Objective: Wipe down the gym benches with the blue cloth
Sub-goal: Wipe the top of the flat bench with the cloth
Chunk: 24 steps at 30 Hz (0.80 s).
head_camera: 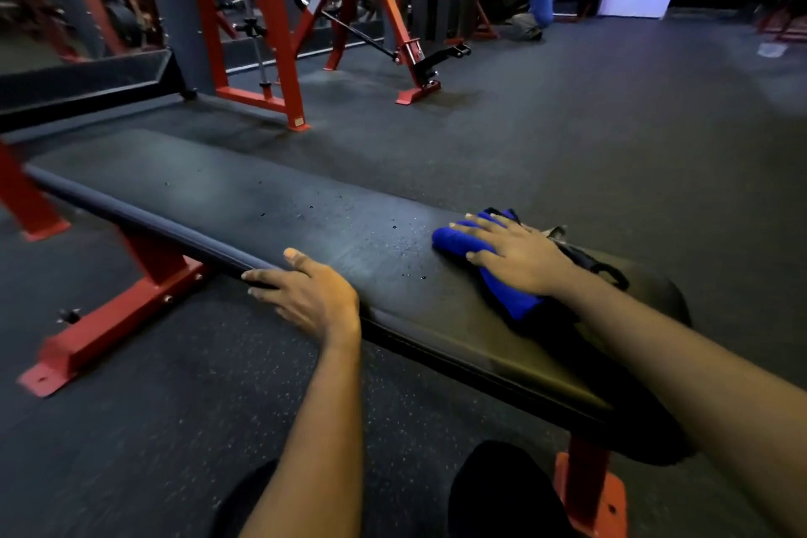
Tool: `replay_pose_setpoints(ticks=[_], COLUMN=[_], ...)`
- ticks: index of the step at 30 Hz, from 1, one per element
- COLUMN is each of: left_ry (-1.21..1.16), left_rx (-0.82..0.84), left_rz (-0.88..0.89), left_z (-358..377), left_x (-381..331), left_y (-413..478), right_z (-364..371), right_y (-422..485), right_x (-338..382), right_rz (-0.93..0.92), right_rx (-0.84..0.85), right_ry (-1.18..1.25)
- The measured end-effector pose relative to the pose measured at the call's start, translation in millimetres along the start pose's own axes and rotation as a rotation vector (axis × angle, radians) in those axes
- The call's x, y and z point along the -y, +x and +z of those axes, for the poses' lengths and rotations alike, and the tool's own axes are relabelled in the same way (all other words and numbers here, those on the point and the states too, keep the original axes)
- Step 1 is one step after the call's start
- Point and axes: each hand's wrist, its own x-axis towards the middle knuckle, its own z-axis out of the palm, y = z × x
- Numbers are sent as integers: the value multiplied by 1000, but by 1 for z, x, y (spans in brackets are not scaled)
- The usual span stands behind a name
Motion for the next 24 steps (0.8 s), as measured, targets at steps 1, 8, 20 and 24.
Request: replay_pose_setpoints(ticks=[1,8,20,24], left_ry=[0,1,16,-4], left_rx=[4,1,10,33], left_rz=[-4,2,-10,-10], left_z=[1,-2,-4,-3], left_x=[0,-3,-1,1], left_y=[0,-4,-1,-2], right_z=[-2,-3,1,-4], right_y=[-3,7,-12,-1], right_x=[-7,11,18,11], right_rz=[-23,44,-166,-28], right_rx=[30,-14,8,-13], right_ry=[35,9,91,132])
